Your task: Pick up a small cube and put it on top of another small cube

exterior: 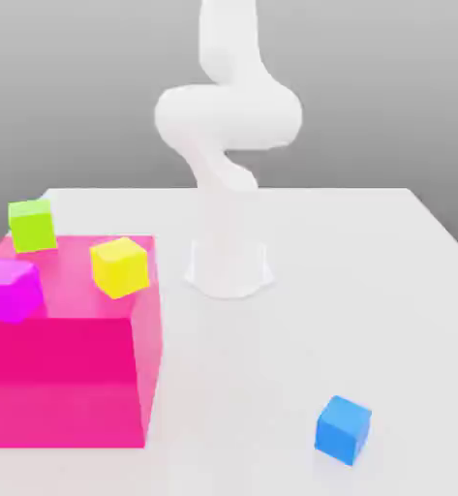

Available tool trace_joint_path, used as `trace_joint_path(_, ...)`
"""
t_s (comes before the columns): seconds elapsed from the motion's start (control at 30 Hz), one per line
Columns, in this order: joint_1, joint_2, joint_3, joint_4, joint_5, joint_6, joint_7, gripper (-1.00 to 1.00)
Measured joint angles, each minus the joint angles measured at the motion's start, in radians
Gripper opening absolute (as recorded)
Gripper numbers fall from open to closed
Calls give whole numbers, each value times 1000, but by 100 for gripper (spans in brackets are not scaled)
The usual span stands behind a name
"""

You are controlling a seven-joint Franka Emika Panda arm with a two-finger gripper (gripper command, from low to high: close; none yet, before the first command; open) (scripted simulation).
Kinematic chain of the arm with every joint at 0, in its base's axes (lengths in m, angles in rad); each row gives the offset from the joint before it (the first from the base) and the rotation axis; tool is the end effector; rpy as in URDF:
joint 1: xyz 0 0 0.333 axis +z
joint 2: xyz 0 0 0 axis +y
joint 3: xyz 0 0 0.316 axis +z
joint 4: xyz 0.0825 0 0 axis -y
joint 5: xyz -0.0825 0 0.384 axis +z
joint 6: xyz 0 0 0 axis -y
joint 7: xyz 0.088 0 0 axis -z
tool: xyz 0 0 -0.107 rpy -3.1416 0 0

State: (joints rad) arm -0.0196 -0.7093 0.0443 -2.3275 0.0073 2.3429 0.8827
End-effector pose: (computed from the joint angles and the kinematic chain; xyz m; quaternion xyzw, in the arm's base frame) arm 0.3811 0.0151 0.6686 -0.8498 0.3902 -0.3236 0.1444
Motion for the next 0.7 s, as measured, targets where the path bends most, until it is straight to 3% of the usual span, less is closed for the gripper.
trace_joint_path(0.33,-62,364,186,-111,-16,174,367,0)
trace_joint_path(0.7,-26,770,291,-230,-135,360,836,0)
